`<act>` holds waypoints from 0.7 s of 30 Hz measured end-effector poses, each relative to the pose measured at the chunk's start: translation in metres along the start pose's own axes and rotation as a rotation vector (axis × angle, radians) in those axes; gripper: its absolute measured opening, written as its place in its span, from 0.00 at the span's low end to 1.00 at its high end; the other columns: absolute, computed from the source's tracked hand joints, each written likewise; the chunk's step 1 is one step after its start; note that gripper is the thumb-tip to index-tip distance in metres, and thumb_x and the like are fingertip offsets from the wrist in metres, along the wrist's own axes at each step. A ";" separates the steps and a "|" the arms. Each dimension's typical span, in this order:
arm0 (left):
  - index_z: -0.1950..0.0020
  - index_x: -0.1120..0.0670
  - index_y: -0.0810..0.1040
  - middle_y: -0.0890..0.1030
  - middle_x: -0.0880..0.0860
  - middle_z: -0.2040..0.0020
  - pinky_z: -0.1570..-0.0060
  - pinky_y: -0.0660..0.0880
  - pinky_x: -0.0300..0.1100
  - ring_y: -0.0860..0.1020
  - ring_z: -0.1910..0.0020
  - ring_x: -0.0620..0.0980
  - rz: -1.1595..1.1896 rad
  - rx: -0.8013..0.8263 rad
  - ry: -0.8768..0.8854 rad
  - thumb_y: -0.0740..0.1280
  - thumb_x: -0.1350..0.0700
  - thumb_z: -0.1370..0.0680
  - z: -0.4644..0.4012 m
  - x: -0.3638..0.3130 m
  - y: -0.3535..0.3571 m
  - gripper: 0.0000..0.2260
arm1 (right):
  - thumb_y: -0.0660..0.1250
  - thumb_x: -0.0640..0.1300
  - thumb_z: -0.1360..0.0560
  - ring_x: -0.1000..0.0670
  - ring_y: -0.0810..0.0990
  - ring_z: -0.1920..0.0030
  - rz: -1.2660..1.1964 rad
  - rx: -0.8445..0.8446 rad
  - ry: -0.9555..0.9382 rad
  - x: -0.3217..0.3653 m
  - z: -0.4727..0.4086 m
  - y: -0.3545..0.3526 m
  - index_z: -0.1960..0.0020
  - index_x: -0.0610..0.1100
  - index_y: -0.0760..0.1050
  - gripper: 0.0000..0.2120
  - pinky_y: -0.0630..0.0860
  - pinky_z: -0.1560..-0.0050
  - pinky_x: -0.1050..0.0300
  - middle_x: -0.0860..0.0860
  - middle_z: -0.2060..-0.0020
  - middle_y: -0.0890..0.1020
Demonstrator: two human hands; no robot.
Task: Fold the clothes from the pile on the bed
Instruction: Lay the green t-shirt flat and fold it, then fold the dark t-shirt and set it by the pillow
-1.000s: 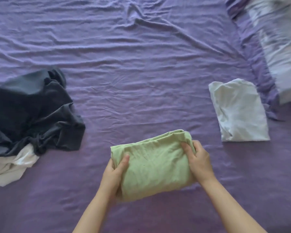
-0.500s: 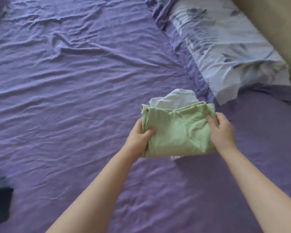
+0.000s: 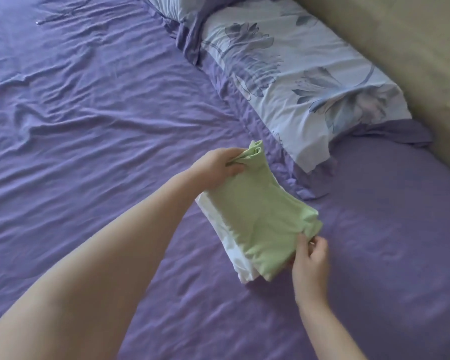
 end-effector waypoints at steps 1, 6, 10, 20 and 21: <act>0.31 0.43 0.70 0.77 0.44 0.41 0.43 0.69 0.43 0.73 0.39 0.49 -0.109 -0.005 0.012 0.63 0.52 0.21 -0.008 -0.002 0.002 0.18 | 0.61 0.46 0.21 0.42 0.80 0.55 -0.030 0.039 0.043 -0.004 0.002 0.002 0.47 0.40 0.70 0.09 0.77 0.58 0.45 0.47 0.58 0.80; 0.25 0.45 0.58 0.65 0.51 0.28 0.29 0.54 0.53 0.59 0.28 0.55 -0.632 -0.123 -0.034 0.61 0.55 0.21 -0.009 -0.005 0.041 0.25 | 0.71 0.49 0.28 0.40 0.80 0.58 0.236 0.050 -0.008 -0.014 0.002 -0.005 0.53 0.40 0.67 0.16 0.78 0.61 0.44 0.47 0.61 0.78; 0.25 0.43 0.59 0.51 0.52 0.22 0.30 0.32 0.60 0.41 0.23 0.56 -0.701 -0.090 -0.001 0.54 0.45 0.20 0.019 0.010 0.083 0.22 | 0.75 0.42 0.32 0.37 0.77 0.50 0.669 -0.079 -0.718 -0.003 -0.013 -0.006 0.48 0.36 0.72 0.19 0.74 0.52 0.44 0.39 0.51 0.78; 0.24 0.39 0.46 0.43 0.48 0.22 0.30 0.29 0.56 0.36 0.24 0.51 -0.711 -0.138 -0.031 0.36 0.32 0.26 0.017 0.056 0.112 0.31 | 0.41 0.70 0.25 0.44 0.53 0.25 1.046 0.404 -0.659 -0.048 -0.040 0.038 0.26 0.52 0.58 0.35 0.50 0.28 0.37 0.46 0.25 0.58; 0.24 0.39 0.46 0.43 0.48 0.22 0.30 0.30 0.56 0.36 0.24 0.52 -0.712 -0.127 -0.037 0.36 0.32 0.25 0.015 0.057 0.113 0.30 | 0.41 0.70 0.25 0.44 0.55 0.25 1.053 0.392 -0.652 -0.047 -0.041 0.041 0.26 0.53 0.58 0.35 0.51 0.29 0.37 0.46 0.25 0.58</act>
Point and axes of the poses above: each hand's wrist, its own z-axis away from the middle knuckle, its own y-axis out of the palm, x = y × z, the point moved 1 cm from there along -z, towards the middle knuckle
